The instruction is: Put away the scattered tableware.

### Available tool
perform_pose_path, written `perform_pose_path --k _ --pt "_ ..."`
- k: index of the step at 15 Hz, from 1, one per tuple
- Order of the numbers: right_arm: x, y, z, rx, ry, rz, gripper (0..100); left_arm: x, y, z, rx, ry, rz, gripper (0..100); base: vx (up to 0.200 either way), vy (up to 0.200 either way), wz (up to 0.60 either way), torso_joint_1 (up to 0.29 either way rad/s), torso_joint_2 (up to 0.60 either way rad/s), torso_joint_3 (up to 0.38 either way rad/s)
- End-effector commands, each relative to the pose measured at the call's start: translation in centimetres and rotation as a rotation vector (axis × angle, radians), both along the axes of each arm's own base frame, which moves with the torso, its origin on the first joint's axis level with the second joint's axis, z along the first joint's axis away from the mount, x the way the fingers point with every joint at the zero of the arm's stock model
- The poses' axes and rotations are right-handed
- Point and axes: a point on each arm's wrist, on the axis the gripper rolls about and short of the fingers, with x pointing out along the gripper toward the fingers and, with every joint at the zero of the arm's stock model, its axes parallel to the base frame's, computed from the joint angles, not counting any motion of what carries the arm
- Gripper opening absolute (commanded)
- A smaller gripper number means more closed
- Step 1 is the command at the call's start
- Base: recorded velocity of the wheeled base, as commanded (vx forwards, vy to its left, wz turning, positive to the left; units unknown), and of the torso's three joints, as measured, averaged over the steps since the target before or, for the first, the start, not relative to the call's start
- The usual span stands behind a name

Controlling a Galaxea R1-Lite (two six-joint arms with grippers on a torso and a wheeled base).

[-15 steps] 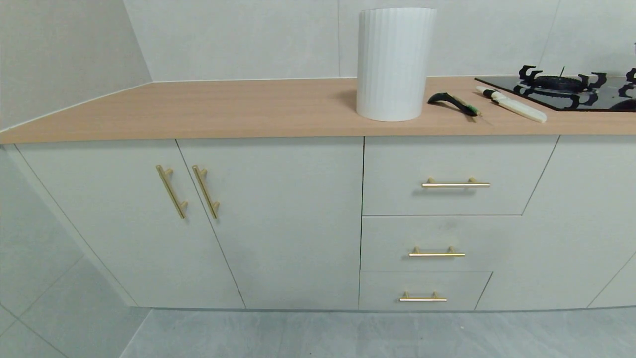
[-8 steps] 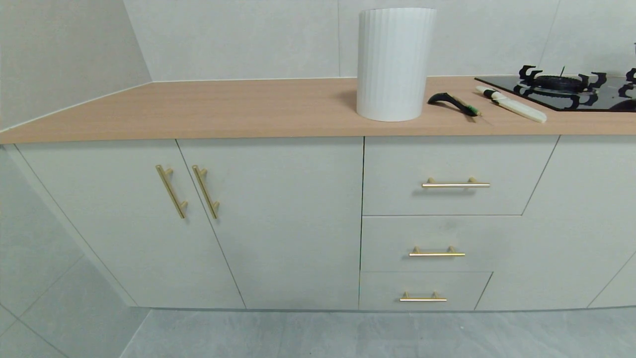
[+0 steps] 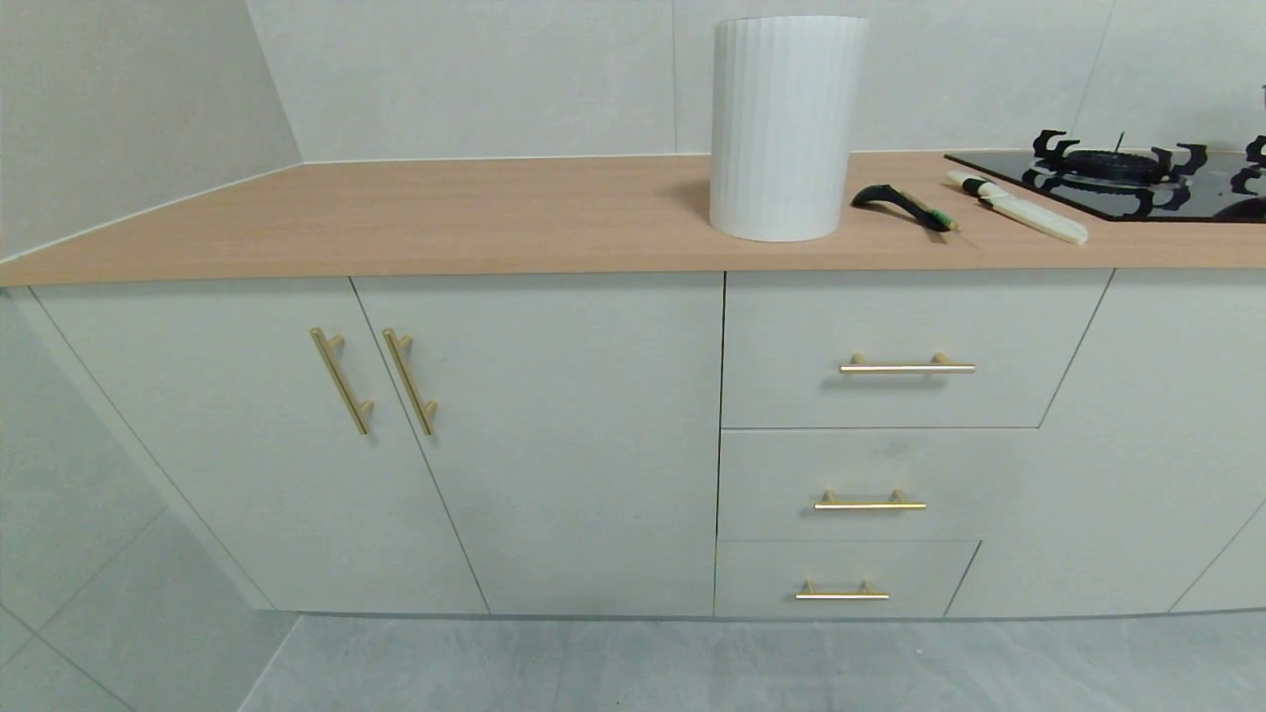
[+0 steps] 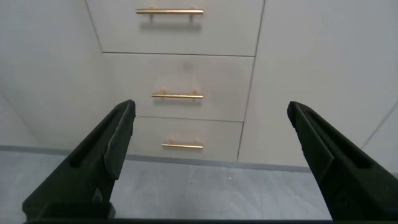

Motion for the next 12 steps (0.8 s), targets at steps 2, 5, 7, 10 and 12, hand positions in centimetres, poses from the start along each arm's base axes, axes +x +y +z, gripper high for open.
perform_pose_path --k 2,5,7,10,12 --pt "3.4 0.3 2.0 -0.016 0.227 0.091 100 0.0 0.0 0.0 0.0 0.0 0.001 100 0.0 0.0 0.0 0.0 0.0 0.0" --pt "6.1 0.7 2.9 -0.021 0.353 0.141 100 0.0 0.0 0.0 0.0 0.0 0.001 100 0.0 0.0 0.0 0.0 0.0 0.0" --pt "8.3 1.0 3.3 -0.022 0.393 0.14 100 0.0 0.0 0.0 -0.001 0.0 0.001 100 0.0 0.0 0.0 0.0 0.0 0.0" --pt "12.8 1.6 3.6 -0.026 0.461 0.136 100 0.0 0.0 0.0 0.0 0.0 0.001 100 0.0 0.0 0.0 0.0 0.0 0.0" --pt "15.7 1.9 3.4 -0.029 0.504 0.136 100 0.0 0.0 0.0 0.0 0.0 0.001 100 0.0 0.0 0.0 0.0 0.0 0.0"
